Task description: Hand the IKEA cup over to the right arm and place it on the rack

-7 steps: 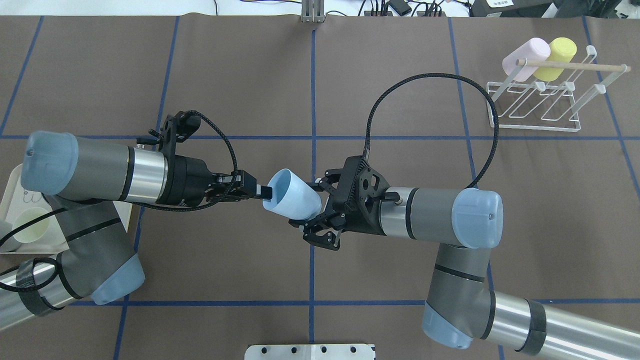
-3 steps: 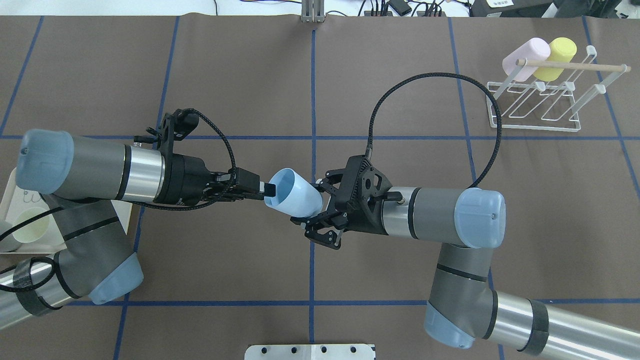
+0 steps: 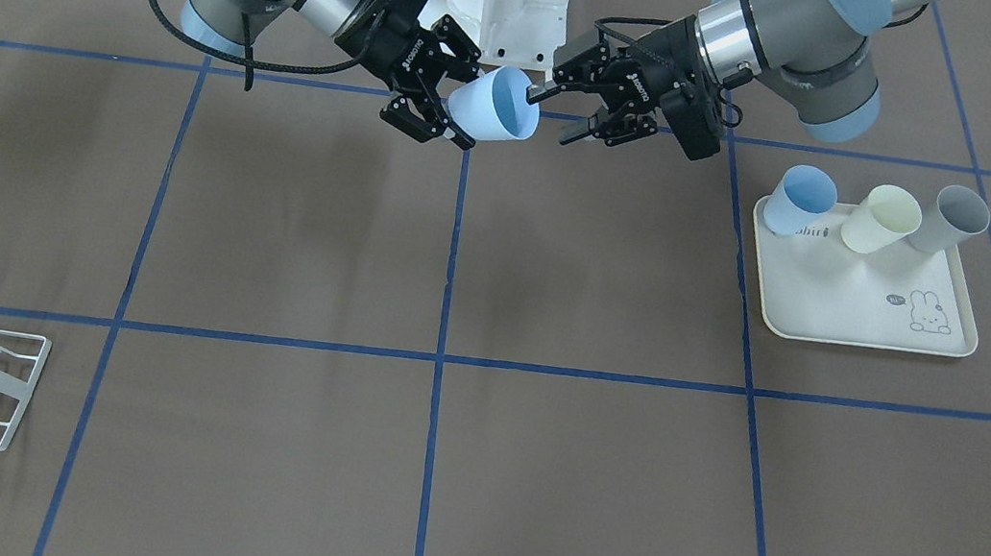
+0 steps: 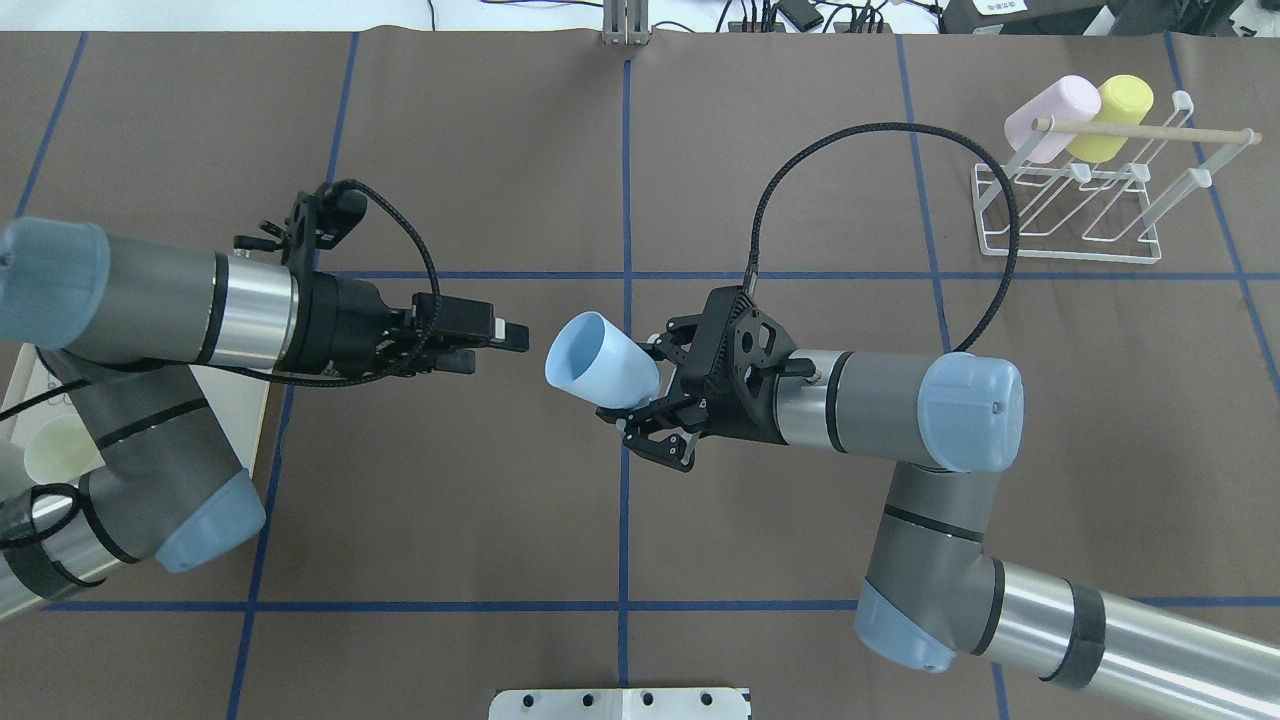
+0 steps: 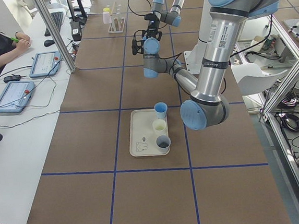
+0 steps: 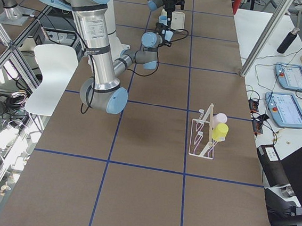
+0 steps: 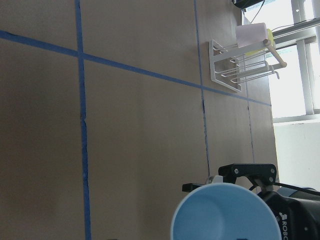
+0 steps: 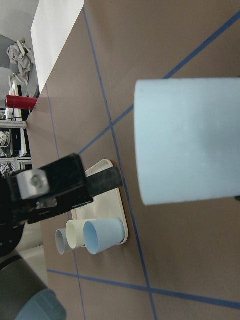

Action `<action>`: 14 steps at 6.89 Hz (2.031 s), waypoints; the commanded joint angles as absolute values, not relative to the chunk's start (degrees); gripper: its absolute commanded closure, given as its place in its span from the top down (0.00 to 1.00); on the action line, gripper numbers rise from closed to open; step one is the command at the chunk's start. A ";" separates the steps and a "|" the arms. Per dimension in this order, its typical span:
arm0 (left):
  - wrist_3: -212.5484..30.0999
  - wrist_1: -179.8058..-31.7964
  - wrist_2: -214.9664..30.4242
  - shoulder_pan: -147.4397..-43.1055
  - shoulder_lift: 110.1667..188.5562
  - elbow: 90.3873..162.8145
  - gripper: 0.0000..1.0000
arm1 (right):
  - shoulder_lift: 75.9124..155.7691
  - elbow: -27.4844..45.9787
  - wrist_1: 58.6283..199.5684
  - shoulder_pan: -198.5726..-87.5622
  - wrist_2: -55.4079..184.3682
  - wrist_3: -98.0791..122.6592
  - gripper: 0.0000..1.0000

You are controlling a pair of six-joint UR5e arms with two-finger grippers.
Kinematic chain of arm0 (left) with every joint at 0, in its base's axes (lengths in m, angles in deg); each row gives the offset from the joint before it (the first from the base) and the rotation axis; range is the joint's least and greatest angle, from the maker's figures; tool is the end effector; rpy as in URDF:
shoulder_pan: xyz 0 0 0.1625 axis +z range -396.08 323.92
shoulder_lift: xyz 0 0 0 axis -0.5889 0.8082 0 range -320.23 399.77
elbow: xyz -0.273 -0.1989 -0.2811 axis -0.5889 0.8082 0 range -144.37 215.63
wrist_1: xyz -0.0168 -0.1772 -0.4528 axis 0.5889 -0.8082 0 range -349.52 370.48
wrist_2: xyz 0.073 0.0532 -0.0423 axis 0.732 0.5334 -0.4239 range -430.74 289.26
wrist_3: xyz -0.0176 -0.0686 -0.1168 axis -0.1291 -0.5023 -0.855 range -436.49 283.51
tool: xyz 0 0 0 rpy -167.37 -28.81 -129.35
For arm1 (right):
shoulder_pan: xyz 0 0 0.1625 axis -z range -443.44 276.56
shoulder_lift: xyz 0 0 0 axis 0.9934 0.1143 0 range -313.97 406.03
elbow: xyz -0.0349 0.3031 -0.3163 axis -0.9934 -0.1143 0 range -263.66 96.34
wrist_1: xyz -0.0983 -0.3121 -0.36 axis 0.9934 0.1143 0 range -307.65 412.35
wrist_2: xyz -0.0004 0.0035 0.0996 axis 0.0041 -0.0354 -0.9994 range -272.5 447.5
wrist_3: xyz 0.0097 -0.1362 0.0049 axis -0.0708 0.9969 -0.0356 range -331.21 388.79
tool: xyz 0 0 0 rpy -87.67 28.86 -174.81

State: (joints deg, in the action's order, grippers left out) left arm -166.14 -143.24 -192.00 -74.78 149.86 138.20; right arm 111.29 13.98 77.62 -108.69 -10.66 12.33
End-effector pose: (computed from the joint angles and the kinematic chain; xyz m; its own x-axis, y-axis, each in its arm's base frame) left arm 0.4681 -0.4550 0.2106 -0.0859 0.0757 -0.9934 0.1325 0.9891 0.0639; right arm -0.5853 -0.4021 0.1954 0.2511 -0.9312 0.2643 -0.1909 0.2201 0.9566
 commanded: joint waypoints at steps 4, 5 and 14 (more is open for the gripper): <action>-131.98 -103.95 -194.75 -87.64 142.02 150.64 1.00 | 110.90 26.53 120.02 -119.88 -12.08 36.45 0.22; -123.34 -102.21 -195.19 -92.11 137.02 151.64 1.00 | 111.07 27.51 124.99 -123.04 -11.90 44.09 0.16; -95.30 -102.99 -199.06 -108.15 123.79 149.27 1.00 | 113.87 14.73 126.44 -151.72 1.63 130.30 0.00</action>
State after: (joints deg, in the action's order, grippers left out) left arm -95.37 -102.96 -198.92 -108.07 123.84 149.33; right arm 112.47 18.97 133.33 -150.90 0.34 128.03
